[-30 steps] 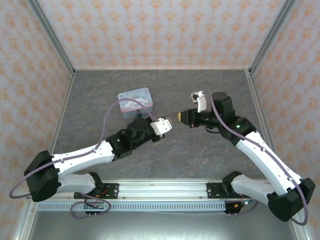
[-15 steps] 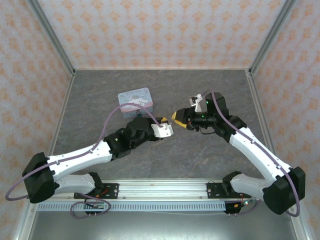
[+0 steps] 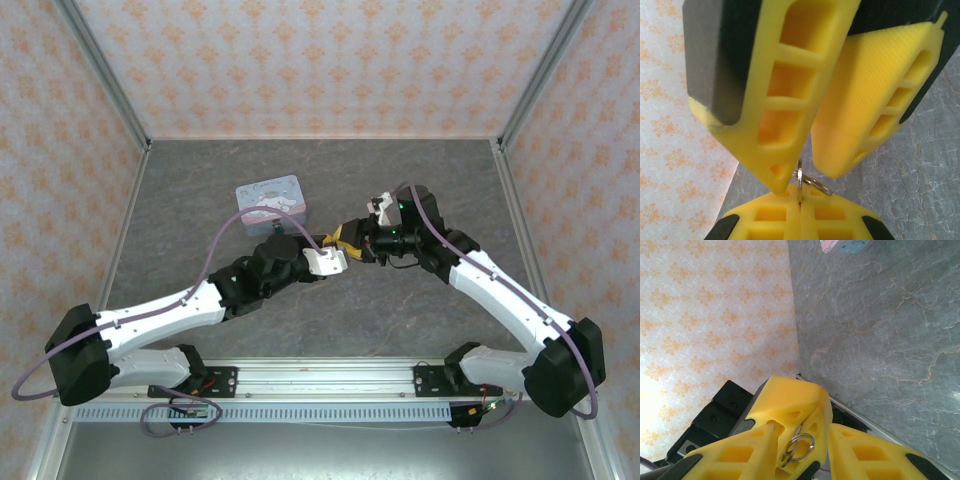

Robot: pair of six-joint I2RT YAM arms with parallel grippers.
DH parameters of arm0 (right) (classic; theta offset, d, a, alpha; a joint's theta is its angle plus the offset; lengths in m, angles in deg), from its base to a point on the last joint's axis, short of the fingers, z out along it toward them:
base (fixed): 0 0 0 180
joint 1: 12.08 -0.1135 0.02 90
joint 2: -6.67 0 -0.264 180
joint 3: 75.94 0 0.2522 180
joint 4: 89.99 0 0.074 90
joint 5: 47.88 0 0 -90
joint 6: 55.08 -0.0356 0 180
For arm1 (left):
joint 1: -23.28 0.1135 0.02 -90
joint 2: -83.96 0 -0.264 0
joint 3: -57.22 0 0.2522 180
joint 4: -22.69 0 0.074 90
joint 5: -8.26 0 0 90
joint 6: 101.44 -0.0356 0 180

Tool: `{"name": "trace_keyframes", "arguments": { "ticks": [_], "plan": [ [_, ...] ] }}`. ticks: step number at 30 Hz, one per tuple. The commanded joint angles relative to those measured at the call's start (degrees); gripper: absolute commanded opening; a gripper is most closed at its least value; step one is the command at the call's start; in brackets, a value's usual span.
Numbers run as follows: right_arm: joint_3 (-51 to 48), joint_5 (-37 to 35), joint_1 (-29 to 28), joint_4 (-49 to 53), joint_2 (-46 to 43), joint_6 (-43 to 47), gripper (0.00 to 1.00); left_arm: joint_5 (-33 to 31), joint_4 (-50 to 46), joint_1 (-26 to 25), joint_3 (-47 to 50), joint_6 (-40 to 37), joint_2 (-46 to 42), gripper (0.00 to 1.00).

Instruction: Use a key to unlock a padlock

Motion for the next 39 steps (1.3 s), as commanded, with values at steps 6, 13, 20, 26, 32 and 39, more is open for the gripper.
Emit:
{"name": "trace_keyframes", "arguments": {
  "ticks": [6,13,20,26,32,39],
  "plan": [
    [1.17,1.41,-0.50,-1.46,1.21,-1.72,0.19,-1.11,-0.64,-0.16,-2.18,-1.11,0.89,0.00],
    [1.13,1.37,-0.58,-0.87,1.69,-1.44,0.01,-1.38,-0.65,-0.16,-2.44,-1.03,1.13,0.00],
    [1.53,-2.06,-0.09,2.69,0.62,3.30,0.00,-0.52,-1.59,0.62,-2.46,3.98,-1.13,0.11],
    [0.16,-4.80,2.47,3.84,-2.12,11.37,0.00,5.13,-3.07,4.91,0.79,13.45,-8.45,0.53],
    [-3.67,-8.57,3.14,-0.63,-7.05,24.48,0.00,5.24,-2.74,8.72,3.80,30.73,-16.61,0.78],
    [-9.98,-21.00,-0.46,-5.55,-15.24,47.52,0.00,2.02,-18.55,14.50,-7.80,68.36,-14.36,0.88]
  ]
}}
